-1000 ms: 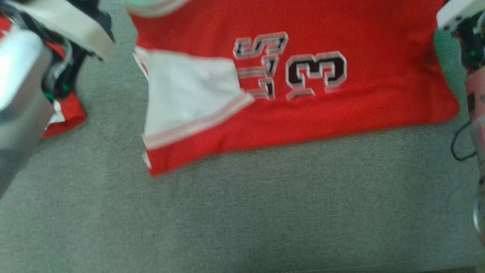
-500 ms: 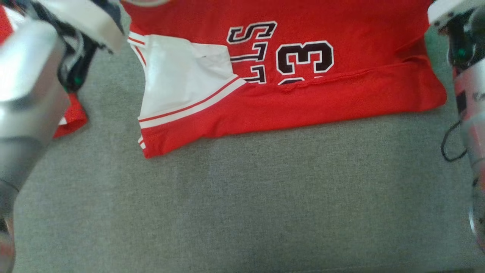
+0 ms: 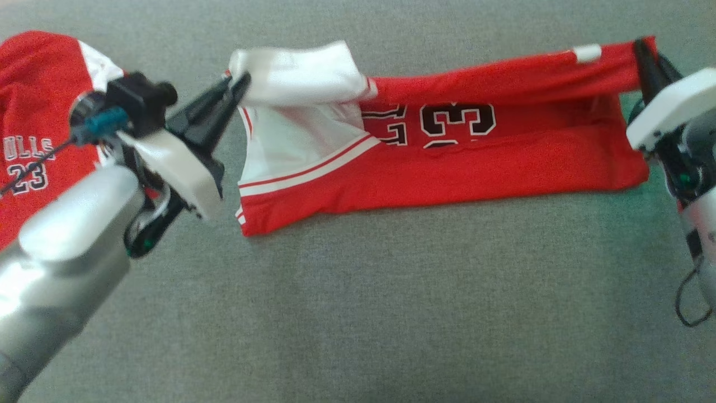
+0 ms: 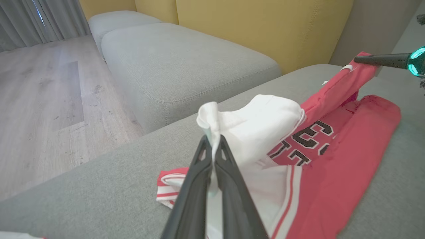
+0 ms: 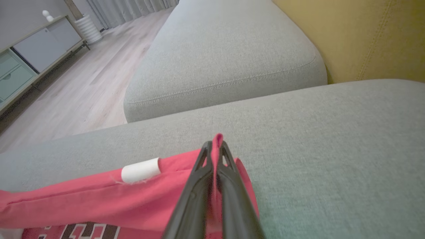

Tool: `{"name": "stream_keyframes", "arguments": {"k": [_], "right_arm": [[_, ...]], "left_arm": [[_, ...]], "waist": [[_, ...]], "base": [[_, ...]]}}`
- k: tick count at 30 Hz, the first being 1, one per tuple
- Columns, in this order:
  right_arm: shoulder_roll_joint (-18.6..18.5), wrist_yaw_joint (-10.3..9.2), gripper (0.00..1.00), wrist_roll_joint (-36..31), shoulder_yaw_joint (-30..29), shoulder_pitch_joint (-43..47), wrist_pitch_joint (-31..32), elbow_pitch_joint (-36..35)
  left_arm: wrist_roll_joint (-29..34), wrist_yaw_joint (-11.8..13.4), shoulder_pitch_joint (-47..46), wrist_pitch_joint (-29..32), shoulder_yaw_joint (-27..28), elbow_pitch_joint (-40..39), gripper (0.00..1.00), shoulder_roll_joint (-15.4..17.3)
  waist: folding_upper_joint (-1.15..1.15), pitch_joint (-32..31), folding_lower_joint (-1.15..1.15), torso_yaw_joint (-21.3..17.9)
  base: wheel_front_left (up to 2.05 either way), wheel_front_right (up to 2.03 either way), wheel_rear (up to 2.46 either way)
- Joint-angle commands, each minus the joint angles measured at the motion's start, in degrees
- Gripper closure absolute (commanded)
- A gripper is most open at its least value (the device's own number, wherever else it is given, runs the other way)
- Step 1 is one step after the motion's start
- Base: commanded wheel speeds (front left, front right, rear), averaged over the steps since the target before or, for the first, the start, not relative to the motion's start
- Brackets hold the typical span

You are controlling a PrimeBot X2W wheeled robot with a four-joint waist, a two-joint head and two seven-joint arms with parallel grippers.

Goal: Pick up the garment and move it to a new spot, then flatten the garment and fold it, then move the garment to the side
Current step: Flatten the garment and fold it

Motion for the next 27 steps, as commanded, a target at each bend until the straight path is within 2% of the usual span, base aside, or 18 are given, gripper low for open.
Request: {"name": "stream_keyframes", "arguments": {"k": [1,16,22,27], "right_arm": [[-1.12,-0.04,1.0,0.58,0.82,0.43,0.41,-2.17],[-8.44,-0.04,1.0,6.53,4.93,10.51,10.59,-8.39],[-9.75,-0.04,1.0,7.56,6.11,13.28,14.47,-9.48],[-10.57,-0.04,1.0,8.33,6.13,14.79,17.48,-10.39]], "left_arm": [[-0.54,0.37,-1.51,0.18,1.93,-1.44,1.0,2.67],[-0.22,4.8,6.41,2.37,-1.98,-9.69,1.0,4.77],[1.45,5.96,7.87,2.4,-3.66,-8.86,1.0,4.33],[2.22,6.34,8.64,1.23,-4.24,-6.11,1.0,2.68]], "waist": [[0.0,-0.85,0.01,0.35],[0.0,-4.4,0.01,1.5],[0.0,-5.18,0.01,1.37],[0.0,-5.31,0.01,1.09]], "base": [[0.0,0.0,0.0],[0.0,0.0,0.0],[0.0,0.0,0.0],[0.0,0.0,0.0]]}}
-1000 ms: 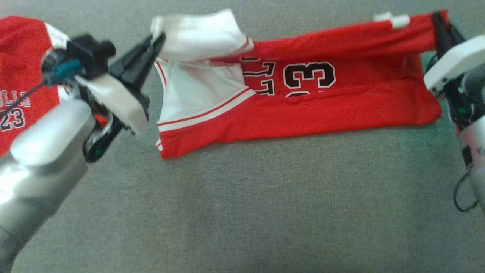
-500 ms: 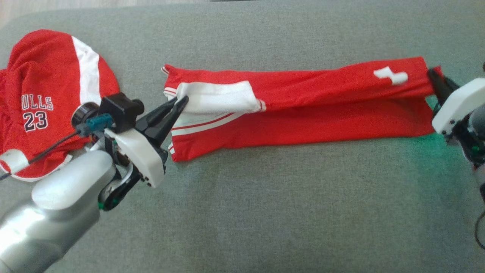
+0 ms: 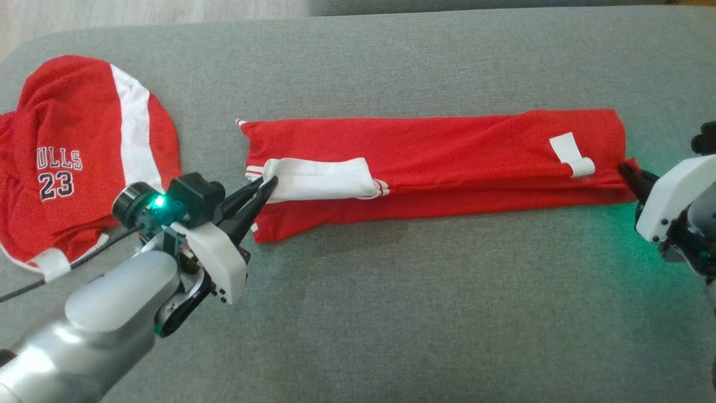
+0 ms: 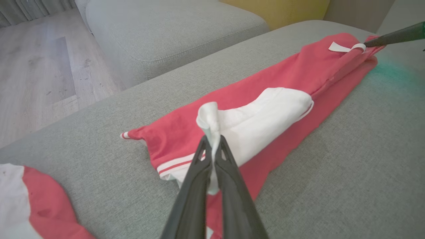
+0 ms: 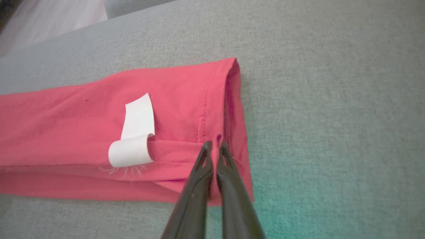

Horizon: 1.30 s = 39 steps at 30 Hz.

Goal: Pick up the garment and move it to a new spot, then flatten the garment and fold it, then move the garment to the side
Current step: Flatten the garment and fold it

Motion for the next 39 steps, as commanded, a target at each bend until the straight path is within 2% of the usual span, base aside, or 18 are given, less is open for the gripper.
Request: {"name": "stream_keyframes", "arguments": {"k": [1,8,9,10,11,13,14,18,22,24,29,34,39], "right_arm": [[-2.24,-0.04,1.0,0.48,0.21,0.68,0.91,-1.95],[-2.42,-0.04,1.0,0.24,0.08,1.9,3.84,-3.56],[-2.46,-0.04,0.77,-0.48,-0.32,2.09,3.94,-3.52],[-2.35,-0.04,0.0,-0.79,-0.56,2.23,4.09,-3.34],[-2.15,-0.04,0.0,-0.99,-0.8,2.37,4.25,-3.21],[-1.74,-0.04,0.0,-1.25,-1.52,2.65,3.94,-3.27],[-1.57,-0.04,0.0,-1.23,-2.1,2.78,3.61,-3.35],[-0.65,-0.04,0.0,0.25,-5.18,3.29,1.86,-3.95],[0.11,-0.04,0.0,1.24,-8.77,4.35,-3.38,-7.04],[1.21,-0.04,0.0,1.66,-10.79,4.81,-7.22,-9.64],[5.25,-0.04,0.0,-0.92,-14.57,6.5,-17.06,-15.94],[11.24,-0.04,0.0,-7.4,-16.06,9.73,-25.15,-21.64],[17.68,-0.04,0.0,-16.96,-16.92,14.52,-31.05,-24.3]], "left_arm": [[0.64,0.31,-1.32,-1.1,2.3,0.43,1.0,0.95],[1.3,-0.16,-0.89,-2.56,1.71,4.91,1.0,-1.65],[1.26,-0.58,-0.56,-2.58,1.49,5.84,1.0,-2.19],[1.16,-0.74,-0.35,-2.59,1.41,6.24,1.0,-2.41],[0.87,-0.86,-0.07,-2.52,1.38,6.64,0.87,-2.62],[0.48,-0.81,0.41,-2.77,1.5,7.27,0.15,-2.86],[0.01,-0.45,0.79,-3.32,1.94,7.57,0.0,-2.98],[-2.02,1.24,2.11,-6.23,4.53,7.95,0.0,-3.59],[-5.02,4.12,4.11,-9.33,11.33,5.97,0.0,-4.51],[-5.25,5.79,5.09,-9.71,16.72,3.32,0.0,-4.95],[1.58,8.98,12.21,-9.77,33.37,-7.11,0.0,-7.62],[9.18,9.17,21.99,-9.78,44.82,-13.98,0.0,-13.71],[16.58,6.77,29.89,-9.79,52.16,-15.76,0.0,-19.14]], "waist": [[0.0,0.0,0.0,-0.22],[0.0,0.02,0.0,-1.0],[0.0,-0.01,0.0,-1.21],[0.0,-0.06,0.0,-1.29],[0.0,-0.14,0.0,-1.38],[0.0,-0.4,0.0,-1.55],[0.0,-0.55,0.0,-1.63],[0.0,-1.18,0.0,-1.81],[0.0,-2.23,0.0,-1.94],[0.0,-2.73,0.0,-1.99],[0.0,-4.33,0.0,-2.46],[0.0,-5.71,0.0,-3.14],[0.0,-6.46,0.0,-3.58]], "base": [[0.0,0.0,0.0],[0.0,0.0,0.0],[0.0,0.0,0.0],[0.0,0.0,0.0],[0.0,0.0,0.0],[0.0,0.0,0.0],[0.0,0.0,0.0],[0.0,0.0,0.0],[0.0,0.0,0.0],[0.0,0.0,0.0],[0.0,0.0,0.0],[0.0,0.0,0.0],[0.0,0.0,0.0]]}}
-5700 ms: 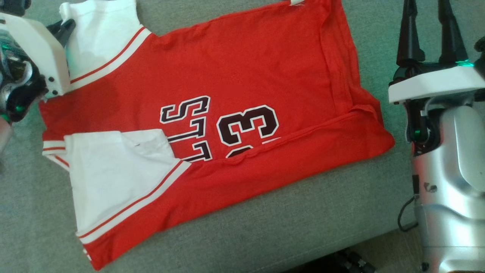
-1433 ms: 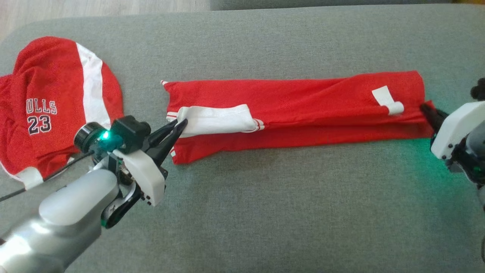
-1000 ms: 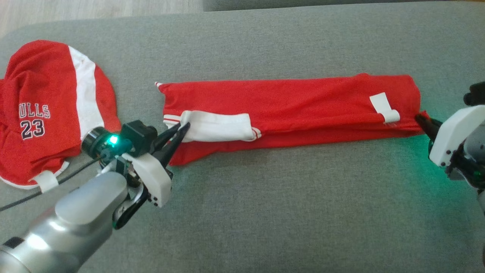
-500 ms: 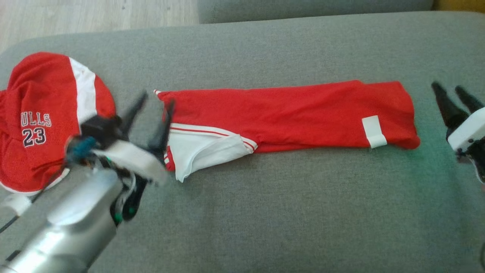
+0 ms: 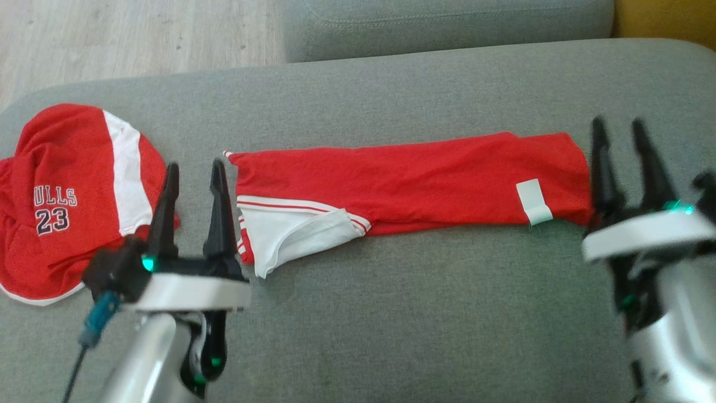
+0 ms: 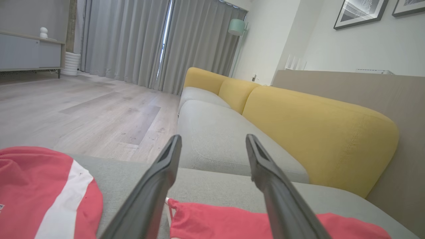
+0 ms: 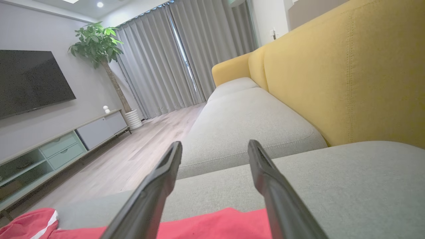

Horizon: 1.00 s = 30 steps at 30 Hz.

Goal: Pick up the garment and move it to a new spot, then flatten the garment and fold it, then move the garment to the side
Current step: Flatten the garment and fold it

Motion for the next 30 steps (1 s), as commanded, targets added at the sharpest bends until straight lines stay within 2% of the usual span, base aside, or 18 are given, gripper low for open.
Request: {"name": "stream_keyframes", "arguments": {"k": [1,7,14,19,30], "right_arm": [[1.12,-0.04,0.0,-2.1,0.37,0.65,-1.33,-2.21],[6.77,-0.04,0.0,-8.44,-1.23,6.3,-3.78,-0.77],[8.35,-0.04,0.0,-10.18,-2.42,6.66,-4.03,-0.12],[8.56,-0.04,0.0,-13.23,-7.65,2.97,-1.77,2.14],[8.99,-0.04,0.0,-18.2,-20.25,-4.34,5.99,14.47]], "left_arm": [[2.09,-0.83,-0.78,-0.28,3.41,-2.04,0.0,-0.06],[8.71,-5.65,5.51,-0.29,7.75,0.04,0.0,-4.84],[12.74,-9.78,7.38,-0.29,12.01,0.99,0.0,-8.25],[14.45,-11.32,5.75,-0.29,13.28,1.05,0.0,-9.37],[15.34,-12.91,3.87,-0.29,12.19,2.65,0.0,-10.3]], "waist": [[0.0,-0.17,0.01,-0.06],[0.0,-0.85,0.01,-0.15],[0.0,-0.36,0.01,0.08],[0.0,1.73,0.01,0.47],[0.0,4.32,0.01,2.75]], "base": [[0.0,0.0,0.0],[0.0,0.0,0.0],[0.0,0.0,0.0],[0.0,0.0,0.0],[0.0,0.0,0.0]]}}
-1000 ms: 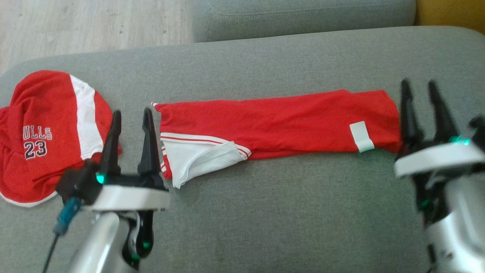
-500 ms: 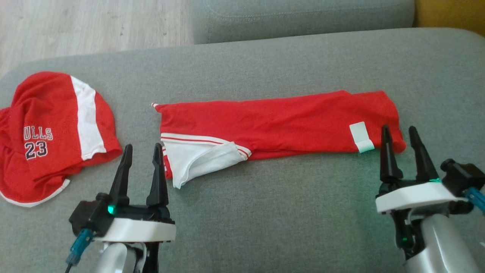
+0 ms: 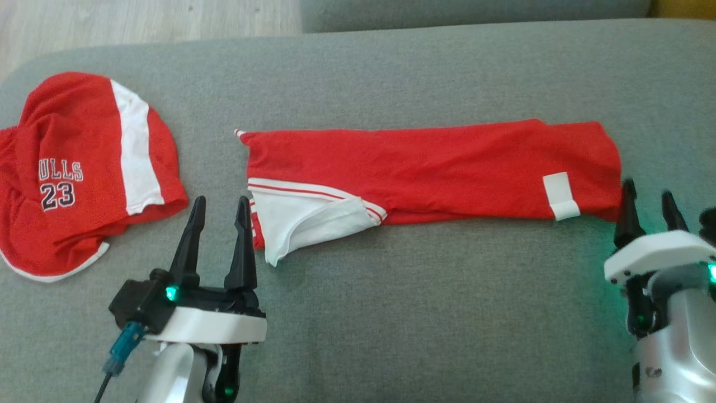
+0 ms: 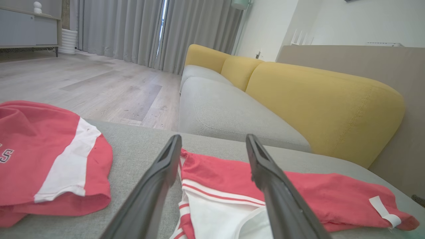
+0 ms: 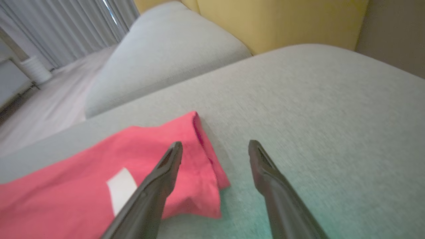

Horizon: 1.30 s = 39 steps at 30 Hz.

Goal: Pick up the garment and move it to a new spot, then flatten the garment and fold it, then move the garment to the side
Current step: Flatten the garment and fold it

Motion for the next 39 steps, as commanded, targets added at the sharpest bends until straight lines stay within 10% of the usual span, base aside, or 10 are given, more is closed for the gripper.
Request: {"name": "stream_keyframes", "arguments": {"k": [1,18,20,22,39], "right_arm": [[0.17,-0.04,0.0,-1.87,-0.27,-2.36,0.22,-0.21],[0.21,-0.04,0.0,-4.72,-2.4,-10.32,0.25,15.62],[0.21,-0.04,0.27,-4.18,-2.06,-10.97,0.08,16.54],[0.21,-0.04,1.0,-3.68,-1.53,-11.5,-0.01,17.28],[-4.63,-0.04,1.0,-7.47,-12.91,-10.75,-0.8,12.88]], "left_arm": [[0.56,-0.4,-2.48,-0.29,1.31,-1.56,0.0,0.08],[0.81,-0.77,-4.53,-0.29,1.51,-0.83,0.0,-0.16],[0.78,-0.77,-4.56,-0.29,1.64,-0.94,0.0,-0.17],[0.81,-0.78,-4.53,-0.29,1.87,-1.04,0.0,-0.18],[1.75,-0.79,-4.35,-0.29,2.48,-1.6,0.0,-0.18]], "waist": [[0.0,0.66,-0.01,0.53],[0.0,3.95,-0.01,2.15],[0.0,4.04,-0.01,1.99],[0.0,4.15,-0.01,1.68],[0.0,3.22,-0.01,-0.47]], "base": [[0.0,0.0,0.0],[0.0,0.0,0.0],[0.0,0.0,0.0],[0.0,0.0,0.0],[0.0,0.0,0.0]]}}
